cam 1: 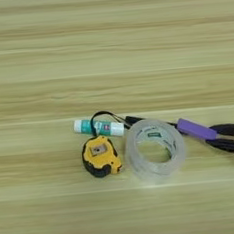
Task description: Move the objects on the table
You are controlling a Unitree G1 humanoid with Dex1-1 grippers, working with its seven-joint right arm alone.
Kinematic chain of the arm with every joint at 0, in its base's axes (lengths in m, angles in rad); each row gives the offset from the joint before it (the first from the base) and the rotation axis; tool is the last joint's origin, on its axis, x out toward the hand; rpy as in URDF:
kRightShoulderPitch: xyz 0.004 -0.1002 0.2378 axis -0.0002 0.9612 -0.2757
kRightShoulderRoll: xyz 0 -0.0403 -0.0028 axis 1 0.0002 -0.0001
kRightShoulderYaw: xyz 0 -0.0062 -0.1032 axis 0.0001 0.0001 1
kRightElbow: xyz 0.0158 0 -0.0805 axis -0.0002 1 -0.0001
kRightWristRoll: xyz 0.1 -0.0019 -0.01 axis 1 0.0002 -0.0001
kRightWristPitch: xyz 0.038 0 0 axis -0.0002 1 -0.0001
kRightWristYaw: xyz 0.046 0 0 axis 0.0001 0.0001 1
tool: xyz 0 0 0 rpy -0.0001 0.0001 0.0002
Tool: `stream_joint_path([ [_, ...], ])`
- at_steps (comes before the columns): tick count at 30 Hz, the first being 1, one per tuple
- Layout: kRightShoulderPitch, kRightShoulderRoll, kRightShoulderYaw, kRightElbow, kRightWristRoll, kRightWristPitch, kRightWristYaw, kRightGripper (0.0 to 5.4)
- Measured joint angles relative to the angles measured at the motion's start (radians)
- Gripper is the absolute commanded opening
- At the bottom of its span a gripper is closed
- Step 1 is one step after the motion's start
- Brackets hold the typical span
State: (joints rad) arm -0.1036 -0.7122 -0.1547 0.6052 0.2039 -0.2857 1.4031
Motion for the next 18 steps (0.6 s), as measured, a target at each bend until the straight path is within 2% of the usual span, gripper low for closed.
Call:
stream_joint_path([
  [5,-0.007,-0.008,0.016,0.069,-0.035,-0.042,0.000,1.42],
  [12,-0.010,-0.019,0.036,0.078,-0.042,-0.080,0.001,1.42],
  [18,-0.040,-0.039,0.071,0.108,-0.079,-0.151,-0.026,1.42],
])
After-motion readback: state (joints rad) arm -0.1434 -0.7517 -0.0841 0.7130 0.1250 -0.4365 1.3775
